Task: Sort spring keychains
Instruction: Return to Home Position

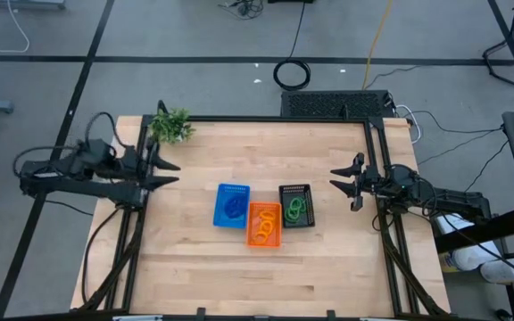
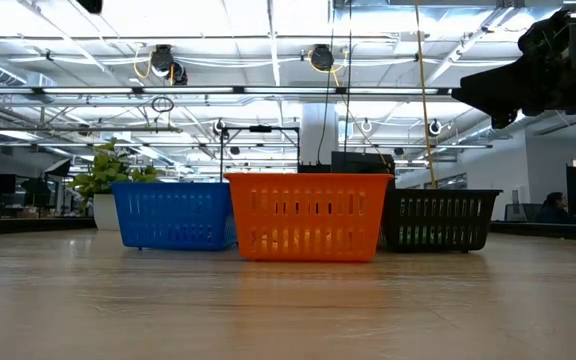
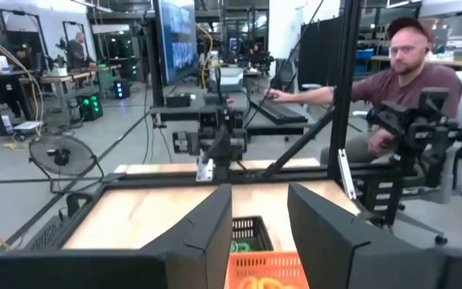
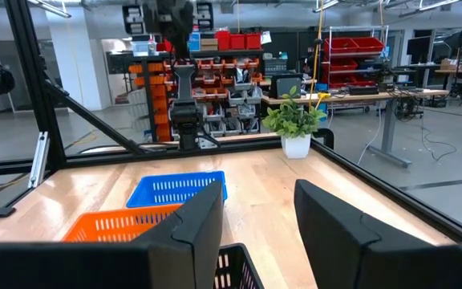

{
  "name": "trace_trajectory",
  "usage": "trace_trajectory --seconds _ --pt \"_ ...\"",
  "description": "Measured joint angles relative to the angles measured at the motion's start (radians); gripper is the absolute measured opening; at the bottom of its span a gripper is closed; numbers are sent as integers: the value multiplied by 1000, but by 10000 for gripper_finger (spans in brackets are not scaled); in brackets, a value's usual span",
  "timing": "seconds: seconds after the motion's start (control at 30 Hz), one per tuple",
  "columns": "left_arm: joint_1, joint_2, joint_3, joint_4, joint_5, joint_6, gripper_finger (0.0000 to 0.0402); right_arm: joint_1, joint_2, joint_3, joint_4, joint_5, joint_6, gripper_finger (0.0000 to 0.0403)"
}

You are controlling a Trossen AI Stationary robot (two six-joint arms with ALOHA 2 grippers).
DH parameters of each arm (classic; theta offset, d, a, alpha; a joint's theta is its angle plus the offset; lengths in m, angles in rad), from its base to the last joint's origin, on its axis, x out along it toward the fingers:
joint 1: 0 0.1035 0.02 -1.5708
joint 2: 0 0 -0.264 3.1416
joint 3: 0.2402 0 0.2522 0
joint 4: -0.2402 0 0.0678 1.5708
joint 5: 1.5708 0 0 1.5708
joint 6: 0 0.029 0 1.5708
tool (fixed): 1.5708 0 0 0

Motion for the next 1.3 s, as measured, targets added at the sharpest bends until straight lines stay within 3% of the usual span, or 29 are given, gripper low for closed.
trace_trajectory --seconds 0.2,0.37,0.8,1.03,1.3 --pt "0 -1 -193 215 -1 11 131 0 0 0 0 0 0 144" --pt "0 -41 -330 419 67 46 132 0 0 0 0 0 0 144" --pt "39 -385 -294 109 48 -7 132 0 0 0 0 0 0 145" --pt "39 -412 -325 59 48 -17 132 0 0 0 0 0 0 144" --pt "39 -417 -382 122 48 4 132 0 0 0 0 0 0 144"
